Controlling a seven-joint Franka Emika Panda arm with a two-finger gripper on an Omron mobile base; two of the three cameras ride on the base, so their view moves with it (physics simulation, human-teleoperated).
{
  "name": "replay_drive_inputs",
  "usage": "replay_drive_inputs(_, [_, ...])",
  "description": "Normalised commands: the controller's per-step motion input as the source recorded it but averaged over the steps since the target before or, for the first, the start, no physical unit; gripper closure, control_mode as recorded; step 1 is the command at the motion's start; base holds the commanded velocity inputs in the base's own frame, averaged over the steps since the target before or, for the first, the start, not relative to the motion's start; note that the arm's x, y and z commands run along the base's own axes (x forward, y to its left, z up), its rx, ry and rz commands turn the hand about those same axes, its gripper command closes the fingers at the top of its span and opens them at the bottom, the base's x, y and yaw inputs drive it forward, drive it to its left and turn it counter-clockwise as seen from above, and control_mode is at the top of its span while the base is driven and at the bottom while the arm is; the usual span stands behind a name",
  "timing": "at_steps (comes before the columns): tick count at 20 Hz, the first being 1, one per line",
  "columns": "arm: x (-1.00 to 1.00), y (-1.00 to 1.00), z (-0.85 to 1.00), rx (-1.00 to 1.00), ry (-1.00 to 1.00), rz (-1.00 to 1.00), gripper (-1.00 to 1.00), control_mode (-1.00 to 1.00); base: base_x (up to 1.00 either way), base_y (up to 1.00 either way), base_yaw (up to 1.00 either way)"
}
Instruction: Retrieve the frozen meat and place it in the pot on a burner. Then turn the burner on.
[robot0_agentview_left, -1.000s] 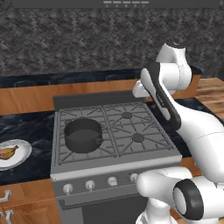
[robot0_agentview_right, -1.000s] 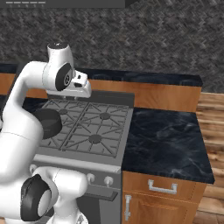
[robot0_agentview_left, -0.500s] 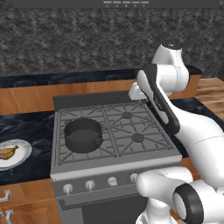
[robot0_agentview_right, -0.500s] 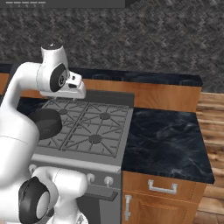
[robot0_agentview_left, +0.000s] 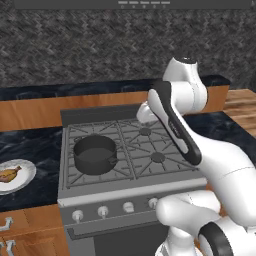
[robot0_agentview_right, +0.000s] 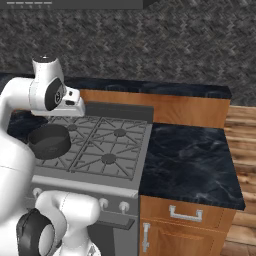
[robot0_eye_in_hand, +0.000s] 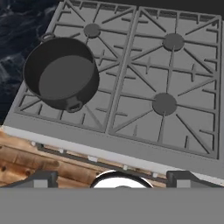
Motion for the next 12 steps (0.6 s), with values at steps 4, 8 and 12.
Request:
replay_drive_inputs(4, [-0.21,0.49,-0.15,0.00,-0.03,0.08,-1.00,-1.00,0.00,0.00,0.00])
replay_drive_inputs(8, [-0.20,0.46,-0.12,-0.02,-0.02,0.08,-1.00,-1.00,0.00,0.00,0.00])
replay_drive_inputs(12, [-0.17,0.51,-0.12,-0.02,-0.01,0.09,-1.00,-1.00,0.00,0.00,0.00])
